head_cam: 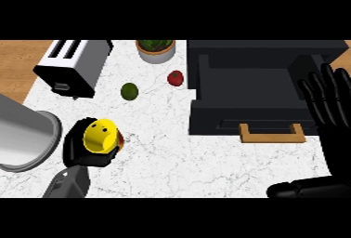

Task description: Pick up the cup, place it into the drawer and close the drawer

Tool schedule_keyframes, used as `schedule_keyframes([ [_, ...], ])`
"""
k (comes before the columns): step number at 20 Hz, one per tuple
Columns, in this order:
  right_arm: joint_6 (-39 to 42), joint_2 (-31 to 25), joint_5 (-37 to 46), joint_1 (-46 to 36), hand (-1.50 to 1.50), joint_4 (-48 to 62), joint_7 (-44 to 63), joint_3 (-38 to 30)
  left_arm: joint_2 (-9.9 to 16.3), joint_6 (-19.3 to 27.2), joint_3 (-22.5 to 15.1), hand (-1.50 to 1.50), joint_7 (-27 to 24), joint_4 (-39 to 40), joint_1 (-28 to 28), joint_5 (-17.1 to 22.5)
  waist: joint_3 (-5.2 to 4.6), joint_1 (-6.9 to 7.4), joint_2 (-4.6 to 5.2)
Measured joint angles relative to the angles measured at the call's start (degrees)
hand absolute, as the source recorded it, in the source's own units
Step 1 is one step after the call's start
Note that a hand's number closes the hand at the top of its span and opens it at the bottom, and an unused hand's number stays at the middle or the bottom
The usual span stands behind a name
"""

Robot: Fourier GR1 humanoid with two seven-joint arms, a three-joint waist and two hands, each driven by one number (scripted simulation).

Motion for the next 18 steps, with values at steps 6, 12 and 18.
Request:
schedule_keyframes([
  [6, -0.9, -0.1, 0.5, -1.1, -1.50, -0.3, 1.8, -0.1, -2.0, 0.2, -4.2, 1.50, 5.4, -14.1, 3.0, 0.6, 0.06, 0.31, -0.13],
  [12, 0.1, -0.4, -0.4, 0.1, -1.50, 0.6, 0.8, -0.9, -3.8, 1.6, -8.2, 1.50, 16.7, -29.1, 2.9, 2.2, 0.06, 0.23, -0.14],
  [18, 0.0, -1.2, -1.1, -1.4, -1.50, 0.4, 2.1, -1.9, -5.9, 8.2, -12.2, 1.50, 29.6, -42.1, 0.2, 4.7, 0.05, 0.04, -0.08],
])
